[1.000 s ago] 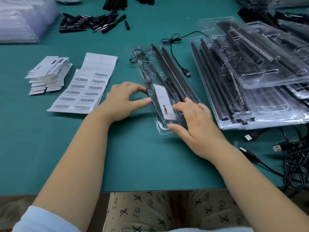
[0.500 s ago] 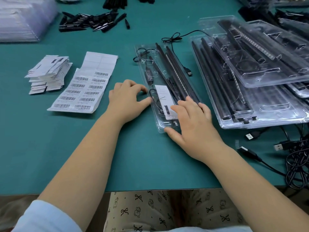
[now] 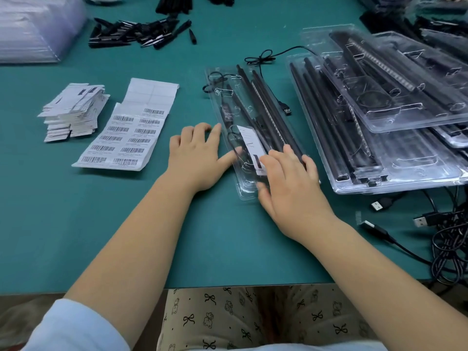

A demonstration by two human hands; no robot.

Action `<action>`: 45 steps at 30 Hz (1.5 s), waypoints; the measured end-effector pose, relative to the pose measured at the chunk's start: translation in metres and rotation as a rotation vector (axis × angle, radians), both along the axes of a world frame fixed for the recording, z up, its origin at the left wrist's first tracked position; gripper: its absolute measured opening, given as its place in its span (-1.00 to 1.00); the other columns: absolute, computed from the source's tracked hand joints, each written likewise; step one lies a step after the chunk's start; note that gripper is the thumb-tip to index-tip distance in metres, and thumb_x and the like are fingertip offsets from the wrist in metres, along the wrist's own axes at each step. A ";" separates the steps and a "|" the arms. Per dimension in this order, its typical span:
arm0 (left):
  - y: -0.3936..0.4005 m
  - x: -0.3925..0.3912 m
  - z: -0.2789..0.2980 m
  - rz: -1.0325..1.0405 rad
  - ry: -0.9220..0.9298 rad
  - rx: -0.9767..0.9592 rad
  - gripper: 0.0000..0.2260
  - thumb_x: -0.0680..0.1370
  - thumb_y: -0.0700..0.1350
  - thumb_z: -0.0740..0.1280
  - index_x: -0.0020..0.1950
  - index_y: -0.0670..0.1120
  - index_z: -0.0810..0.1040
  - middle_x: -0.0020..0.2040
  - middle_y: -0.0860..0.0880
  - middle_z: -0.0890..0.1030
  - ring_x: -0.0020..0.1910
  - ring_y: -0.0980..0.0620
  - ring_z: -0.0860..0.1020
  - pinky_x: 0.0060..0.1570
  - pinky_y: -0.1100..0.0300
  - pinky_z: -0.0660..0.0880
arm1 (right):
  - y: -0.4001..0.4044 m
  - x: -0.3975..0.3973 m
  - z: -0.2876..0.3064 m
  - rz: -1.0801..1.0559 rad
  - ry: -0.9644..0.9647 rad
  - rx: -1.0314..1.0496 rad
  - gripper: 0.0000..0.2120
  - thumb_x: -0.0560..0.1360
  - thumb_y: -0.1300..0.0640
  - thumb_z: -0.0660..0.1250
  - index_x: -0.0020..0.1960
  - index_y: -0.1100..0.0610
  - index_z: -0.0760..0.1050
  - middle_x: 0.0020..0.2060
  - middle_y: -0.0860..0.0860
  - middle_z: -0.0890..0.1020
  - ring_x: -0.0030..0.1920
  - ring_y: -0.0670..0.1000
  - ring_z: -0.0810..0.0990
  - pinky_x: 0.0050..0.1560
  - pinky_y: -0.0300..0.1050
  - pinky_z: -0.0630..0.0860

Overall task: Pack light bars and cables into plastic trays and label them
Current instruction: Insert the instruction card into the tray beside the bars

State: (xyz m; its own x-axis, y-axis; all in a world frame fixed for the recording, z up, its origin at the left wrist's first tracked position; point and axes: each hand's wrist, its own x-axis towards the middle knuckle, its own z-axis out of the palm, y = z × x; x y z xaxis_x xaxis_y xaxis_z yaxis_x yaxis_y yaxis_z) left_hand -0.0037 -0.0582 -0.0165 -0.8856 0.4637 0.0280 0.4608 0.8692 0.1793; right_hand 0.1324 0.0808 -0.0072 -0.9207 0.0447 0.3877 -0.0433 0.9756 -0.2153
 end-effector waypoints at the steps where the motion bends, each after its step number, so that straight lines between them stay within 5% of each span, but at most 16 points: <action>1: 0.003 0.001 0.001 0.028 0.001 0.007 -0.26 0.45 0.38 -0.13 0.53 0.03 0.11 0.45 -0.03 0.22 0.41 -0.07 0.12 0.35 -0.02 0.04 | 0.000 0.000 0.001 0.011 0.000 -0.030 -0.63 0.42 0.27 0.36 0.21 0.23 0.40 0.11 0.24 0.56 0.30 0.40 0.38 0.21 0.40 0.26; 3: 0.004 -0.001 0.003 0.045 -0.012 0.027 -0.34 0.50 0.34 -0.04 0.52 0.03 0.14 0.45 -0.03 0.22 0.42 -0.07 0.12 0.36 -0.03 0.03 | -0.001 0.001 0.002 0.023 0.000 -0.099 -0.63 0.41 0.32 0.34 0.14 0.15 0.27 0.12 0.23 0.53 0.33 0.41 0.33 0.24 0.43 0.21; 5: -0.003 -0.005 0.005 -0.002 -0.065 0.055 -0.36 0.51 0.33 0.06 0.53 0.08 0.13 0.46 0.01 0.21 0.43 -0.05 0.11 0.37 -0.02 0.02 | -0.001 0.003 0.003 0.028 0.003 -0.136 -0.70 0.36 0.41 0.36 0.04 0.24 0.39 0.10 0.27 0.52 0.31 0.46 0.33 0.21 0.51 0.21; 10: -0.025 -0.007 0.019 -0.144 -0.199 0.302 -0.13 0.32 0.39 0.33 0.54 0.17 0.08 0.50 0.10 0.17 0.43 -0.02 0.15 0.40 -0.03 0.10 | 0.002 0.003 0.001 0.016 0.048 -0.129 -0.84 0.32 0.41 0.41 -0.12 0.31 0.49 0.04 0.27 0.54 0.31 0.41 0.36 0.23 0.53 0.14; 13: -0.026 -0.005 0.028 -0.237 -0.179 0.305 -0.16 0.22 0.41 0.30 0.47 0.33 0.12 0.49 0.23 0.15 0.40 -0.04 0.16 0.42 -0.08 0.12 | 0.004 0.005 0.004 -0.041 0.100 -0.042 -0.87 0.32 0.29 0.44 -0.15 0.27 0.54 -0.01 0.23 0.56 0.14 0.32 0.48 0.16 0.33 0.40; 16: -0.022 -0.005 0.029 -0.322 -0.137 0.257 -0.30 0.35 0.19 0.46 0.42 0.33 0.23 0.43 0.35 0.14 0.33 -0.01 0.20 0.37 0.04 0.15 | 0.000 0.013 0.012 -0.077 0.076 -0.031 -0.80 0.33 0.16 0.47 -0.12 0.23 0.57 -0.12 0.18 0.54 -0.09 0.21 0.48 -0.11 0.04 0.48; 19: -0.020 -0.005 0.028 -0.315 -0.197 0.280 -0.37 0.39 0.14 0.46 0.40 0.34 0.28 0.37 0.39 0.17 0.32 0.00 0.23 0.37 0.09 0.15 | -0.010 0.037 0.011 0.012 -0.019 -0.065 -0.71 0.41 0.02 0.29 -0.08 0.26 0.56 -0.19 0.13 0.54 -0.19 0.17 0.50 -0.23 0.04 0.51; 22: -0.021 -0.007 0.029 -0.326 -0.248 0.312 -0.40 0.40 0.17 0.42 0.41 0.30 0.31 0.45 0.32 0.20 0.41 -0.01 0.26 0.43 -0.06 0.14 | -0.020 0.056 0.011 -0.010 -0.237 -0.016 -0.49 0.44 -0.07 0.15 0.15 0.29 0.56 0.07 0.18 0.60 0.08 0.23 0.57 0.04 0.10 0.56; 24: -0.020 -0.007 0.031 -0.339 -0.289 0.335 -0.40 0.43 0.18 0.39 0.44 0.27 0.30 0.50 0.26 0.19 0.47 0.02 0.22 0.44 -0.12 0.13 | -0.025 0.056 0.012 -0.017 -0.453 0.043 -0.27 0.49 -0.19 -0.06 0.51 0.26 0.07 0.48 0.22 0.16 0.49 0.18 0.12 0.44 0.07 0.17; 26: -0.019 -0.006 0.031 -0.343 -0.310 0.323 -0.39 0.42 0.23 0.34 0.45 0.27 0.26 0.51 0.25 0.16 0.50 0.04 0.17 0.44 -0.16 0.11 | -0.026 0.059 0.009 0.029 -0.532 0.049 -0.27 0.44 -0.28 -0.33 0.37 0.11 -0.58 0.40 0.08 -0.51 0.42 0.01 -0.51 0.44 -0.06 -0.38; 27: -0.019 -0.005 0.031 -0.341 -0.307 0.306 -0.39 0.42 0.25 0.32 0.46 0.28 0.25 0.51 0.25 0.16 0.50 0.05 0.16 0.44 -0.16 0.10 | -0.025 0.059 0.008 0.044 -0.555 0.069 -0.29 0.40 -0.29 -0.40 0.28 0.09 -0.69 0.31 0.04 -0.62 0.34 -0.02 -0.62 0.38 -0.08 -0.49; 33: -0.018 -0.004 0.029 -0.318 -0.257 0.278 -0.46 0.48 0.18 0.35 0.42 0.31 0.26 0.51 0.25 0.18 0.46 0.04 0.21 0.40 -0.08 0.10 | -0.024 0.046 0.006 0.054 -0.569 0.086 -0.21 0.36 -0.29 -0.32 0.29 0.12 -0.67 0.33 0.10 -0.61 0.32 0.01 -0.64 0.39 -0.03 -0.49; 39: -0.016 -0.004 0.026 -0.311 -0.224 0.251 -0.46 0.49 0.16 0.35 0.43 0.29 0.25 0.50 0.27 0.17 0.40 0.00 0.24 0.36 -0.04 0.12 | -0.029 0.030 0.007 0.074 -0.581 0.028 -0.09 0.31 -0.22 -0.10 0.49 0.15 -0.40 0.44 0.13 -0.44 0.39 0.04 -0.56 0.44 0.05 -0.39; 45: -0.008 -0.001 0.015 -0.257 -0.094 0.197 -0.49 0.49 0.23 0.17 0.43 0.23 0.21 0.50 0.22 0.15 0.33 -0.06 0.26 0.21 0.02 0.14 | -0.025 0.027 0.005 0.102 -0.564 0.064 -0.13 0.39 -0.39 -0.17 0.48 0.07 -0.41 0.44 0.14 -0.43 0.40 0.05 -0.54 0.43 0.04 -0.43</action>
